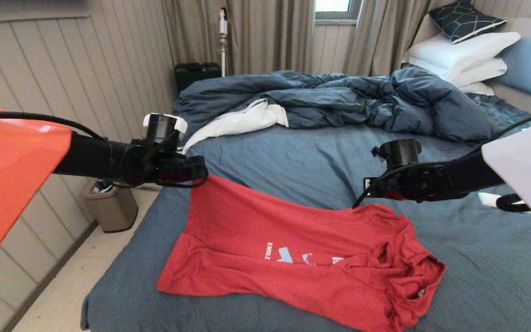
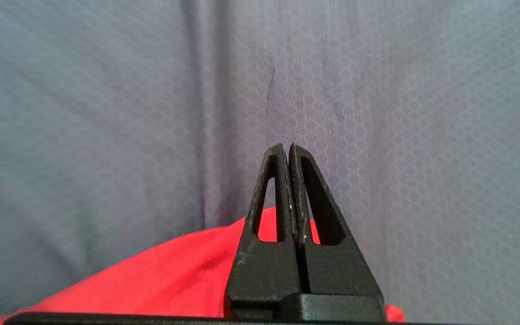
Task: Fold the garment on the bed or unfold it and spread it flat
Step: Unford the red T-shirt
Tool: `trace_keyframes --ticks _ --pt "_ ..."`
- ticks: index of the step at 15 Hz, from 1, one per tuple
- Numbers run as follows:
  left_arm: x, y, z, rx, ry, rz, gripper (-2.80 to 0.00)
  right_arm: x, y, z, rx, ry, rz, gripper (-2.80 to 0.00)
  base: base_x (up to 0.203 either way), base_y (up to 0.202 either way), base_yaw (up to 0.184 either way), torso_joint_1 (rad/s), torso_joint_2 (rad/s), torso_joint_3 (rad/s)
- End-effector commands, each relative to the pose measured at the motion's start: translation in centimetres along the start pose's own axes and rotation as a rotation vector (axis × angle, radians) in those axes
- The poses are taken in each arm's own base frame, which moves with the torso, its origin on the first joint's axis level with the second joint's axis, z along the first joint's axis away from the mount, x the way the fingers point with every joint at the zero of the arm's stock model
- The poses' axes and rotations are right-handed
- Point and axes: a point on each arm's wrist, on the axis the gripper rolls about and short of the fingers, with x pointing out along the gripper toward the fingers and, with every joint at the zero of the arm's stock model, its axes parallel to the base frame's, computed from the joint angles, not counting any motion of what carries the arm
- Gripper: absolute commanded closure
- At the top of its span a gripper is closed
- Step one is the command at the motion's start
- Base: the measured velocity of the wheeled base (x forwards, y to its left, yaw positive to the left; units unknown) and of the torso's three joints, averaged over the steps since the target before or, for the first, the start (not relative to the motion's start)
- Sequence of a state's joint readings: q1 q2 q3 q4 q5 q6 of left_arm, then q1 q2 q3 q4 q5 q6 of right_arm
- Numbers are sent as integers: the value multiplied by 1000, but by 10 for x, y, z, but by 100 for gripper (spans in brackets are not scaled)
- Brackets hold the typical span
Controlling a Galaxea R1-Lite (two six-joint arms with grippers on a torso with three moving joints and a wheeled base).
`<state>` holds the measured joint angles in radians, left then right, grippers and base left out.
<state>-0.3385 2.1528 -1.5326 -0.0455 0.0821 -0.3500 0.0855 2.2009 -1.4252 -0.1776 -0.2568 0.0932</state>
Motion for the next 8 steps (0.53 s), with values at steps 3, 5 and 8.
trace_keyframes --ticks 3,5,8 --pt "2 1 -1 0 7 4 -280 -19 -4 10 11 -36 3 0 0 0 0 0 0 0" --pt "2 1 -1 1 4 5 -280 -22 -5 12 13 -42 3 0 0 0 0 0 0 0" --pt "-4 6 5 -8 -13 11 -280 -29 -7 14 17 -49 5 0 0 0 0 0 0 0"
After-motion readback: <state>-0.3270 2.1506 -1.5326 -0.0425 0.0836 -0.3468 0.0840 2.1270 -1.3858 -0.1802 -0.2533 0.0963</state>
